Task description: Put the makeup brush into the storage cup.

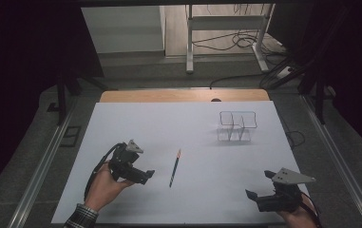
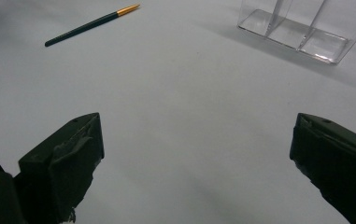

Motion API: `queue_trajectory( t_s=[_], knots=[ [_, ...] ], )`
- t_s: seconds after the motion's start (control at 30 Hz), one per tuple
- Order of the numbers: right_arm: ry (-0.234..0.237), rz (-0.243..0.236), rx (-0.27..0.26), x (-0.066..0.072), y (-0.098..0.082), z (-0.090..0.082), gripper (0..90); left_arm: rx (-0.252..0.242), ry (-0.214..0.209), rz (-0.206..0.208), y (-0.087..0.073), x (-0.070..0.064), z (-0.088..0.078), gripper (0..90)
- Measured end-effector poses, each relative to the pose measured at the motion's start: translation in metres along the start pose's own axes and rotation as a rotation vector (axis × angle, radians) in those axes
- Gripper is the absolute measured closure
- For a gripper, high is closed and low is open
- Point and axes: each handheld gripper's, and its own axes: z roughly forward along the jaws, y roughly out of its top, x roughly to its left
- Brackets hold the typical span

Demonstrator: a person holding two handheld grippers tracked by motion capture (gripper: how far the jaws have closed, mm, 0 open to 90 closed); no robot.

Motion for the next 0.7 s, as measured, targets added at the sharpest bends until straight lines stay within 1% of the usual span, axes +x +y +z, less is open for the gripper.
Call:
queue_trajectory(
  t_s=[0.2, 0.37, 0.7],
  knots=[
    [-0.002, -0.009, 0.004, 0.000, 0.000, 0.000, 3.1, 0.022, -0.002, 0.012, 0.009, -0.001, 0.004, 5.2],
    [-0.003, -0.011, 0.005, 0.000, 0.000, 0.000, 3.1, 0.041, -0.001, 0.029, 0.017, -0.003, 0.007, 5.6],
    [-0.002, -0.012, 0.008, 0.001, 0.000, 0.001, 3.0, 0.070, -0.005, 0.048, 0.032, -0.007, 0.016, 5.9]
  ],
)
